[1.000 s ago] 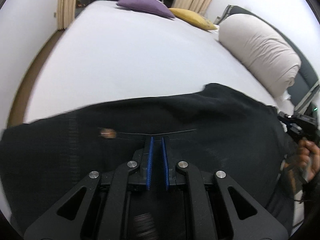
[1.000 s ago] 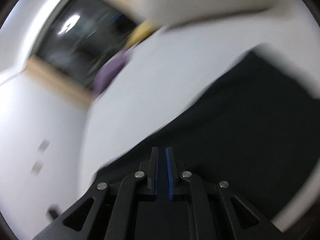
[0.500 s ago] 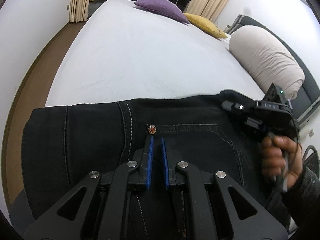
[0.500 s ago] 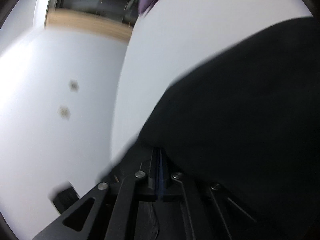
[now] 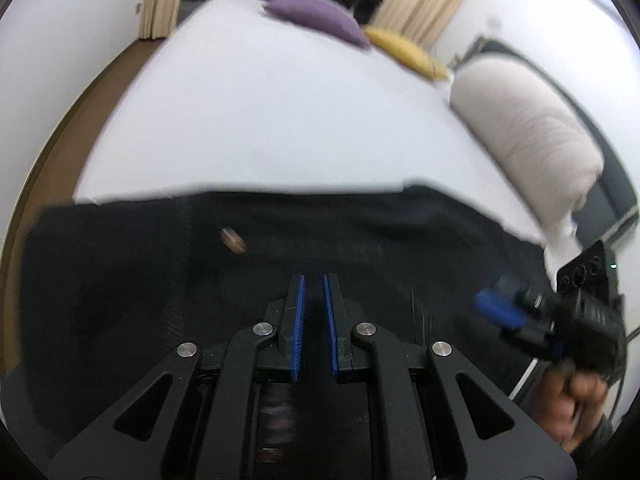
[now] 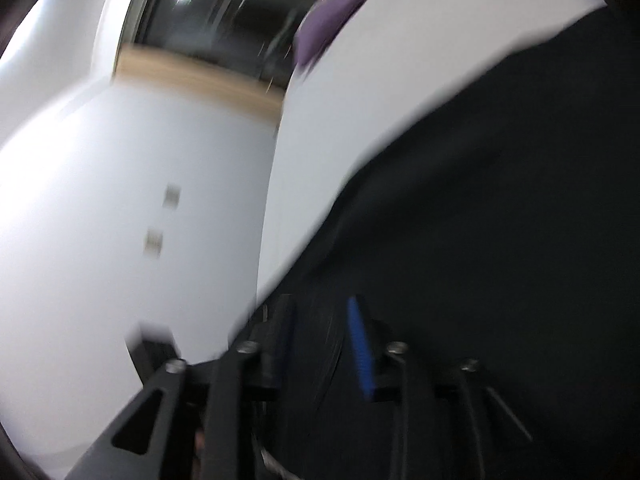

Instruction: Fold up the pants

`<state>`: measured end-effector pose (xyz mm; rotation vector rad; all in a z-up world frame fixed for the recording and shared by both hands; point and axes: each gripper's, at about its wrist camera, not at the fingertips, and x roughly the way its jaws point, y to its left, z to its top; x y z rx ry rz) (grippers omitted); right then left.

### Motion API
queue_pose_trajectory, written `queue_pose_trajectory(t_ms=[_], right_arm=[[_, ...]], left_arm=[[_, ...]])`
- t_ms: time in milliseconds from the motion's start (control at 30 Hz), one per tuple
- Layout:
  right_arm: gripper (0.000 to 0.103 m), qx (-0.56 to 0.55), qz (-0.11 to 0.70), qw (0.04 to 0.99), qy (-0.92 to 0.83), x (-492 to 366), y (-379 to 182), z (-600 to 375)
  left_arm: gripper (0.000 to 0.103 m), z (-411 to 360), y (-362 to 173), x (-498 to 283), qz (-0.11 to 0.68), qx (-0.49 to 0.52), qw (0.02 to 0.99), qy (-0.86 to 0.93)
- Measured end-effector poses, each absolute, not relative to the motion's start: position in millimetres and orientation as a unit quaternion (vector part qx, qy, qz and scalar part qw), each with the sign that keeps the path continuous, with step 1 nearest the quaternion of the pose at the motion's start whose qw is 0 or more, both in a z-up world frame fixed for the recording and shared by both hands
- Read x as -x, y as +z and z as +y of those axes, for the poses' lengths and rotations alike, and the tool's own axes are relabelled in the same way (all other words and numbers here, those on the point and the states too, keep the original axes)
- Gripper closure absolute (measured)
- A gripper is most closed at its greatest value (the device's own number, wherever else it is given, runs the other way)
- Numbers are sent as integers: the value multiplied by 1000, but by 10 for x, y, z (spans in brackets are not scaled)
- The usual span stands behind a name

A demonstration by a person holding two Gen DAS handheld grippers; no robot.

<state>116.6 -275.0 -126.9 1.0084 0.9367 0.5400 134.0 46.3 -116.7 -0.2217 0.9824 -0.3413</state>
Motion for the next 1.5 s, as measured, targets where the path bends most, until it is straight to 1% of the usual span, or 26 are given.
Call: queue_pose_trajectory(t_ms=[33,67,100,133,167,233,367,500,567,667,700,733,767,800,833,933,1000,1033,1100,1167,1233,1500], right_arm=[[71,-462,442,732,235,-1126,-1432,-2712],[96,-482,443,722,223,-1088,-1584,-2822],[103,-500,443,715,206,-1132,-1669,-2945],[103,-531,424,708,191,-1077,-1741,-3192],[103,-536,415,715,172,-1034,-1733,-3355],[103,-537,390,740,111,-689,-1685,-3899],[103,-581,337,740,9,-389,-1815,-4864],[103,-571,305,758,-80,-138,-1888,-5859],[103,-542,304,770,-146,-10,-1854,-6251],[103,-513,314,761,-242,167,-1623,-6589],[91,-497,323,760,-268,204,-1537,-6573],[75,-476,327,764,-289,272,-1414,-6543],[45,-469,318,771,-292,360,-1365,-6532],[34,-467,302,779,-290,491,-1309,-6514],[33,-469,295,782,-286,474,-1241,-6351],[34,-503,290,768,-270,762,-1359,-6253],[34,-523,293,759,-253,666,-1259,-6107],[34,-530,297,755,-247,573,-1230,-5881],[38,-548,309,739,-240,523,-1333,-5934],[40,-570,303,727,-236,571,-1457,-5936],[44,-577,300,721,-237,639,-1515,-5897],[46,-610,276,712,-214,678,-1610,-5945]], left_arm=[[94,380,-1250,-1309,477,83,861,-157],[94,341,-1313,-1258,470,64,867,-154],[94,354,-1341,-1212,458,63,873,-159],[94,377,-1354,-1203,457,71,871,-163],[94,423,-1362,-1205,461,89,867,-167],[94,462,-1382,-1224,469,110,860,-170],[94,390,-1358,-1189,467,89,865,-161],[94,416,-1380,-1263,470,91,864,-159],[94,413,-1388,-1298,471,89,863,-158],[94,298,-1377,-1339,471,87,864,-154],[94,292,-1375,-1339,471,88,864,-153],[94,283,-1377,-1338,470,89,865,-152],[94,281,-1383,-1340,470,89,865,-151],[94,275,-1381,-1338,470,88,865,-150],[94,277,-1390,-1334,470,87,866,-149],[94,276,-1385,-1337,472,88,865,-150],[94,277,-1387,-1339,472,90,864,-151],[94,276,-1393,-1341,471,90,864,-151],[94,276,-1391,-1346,471,91,864,-151],[94,278,-1391,-1347,472,92,864,-152],[94,273,-1394,-1350,472,93,864,-151],[94,258,-1400,-1352,470,90,865,-150]])
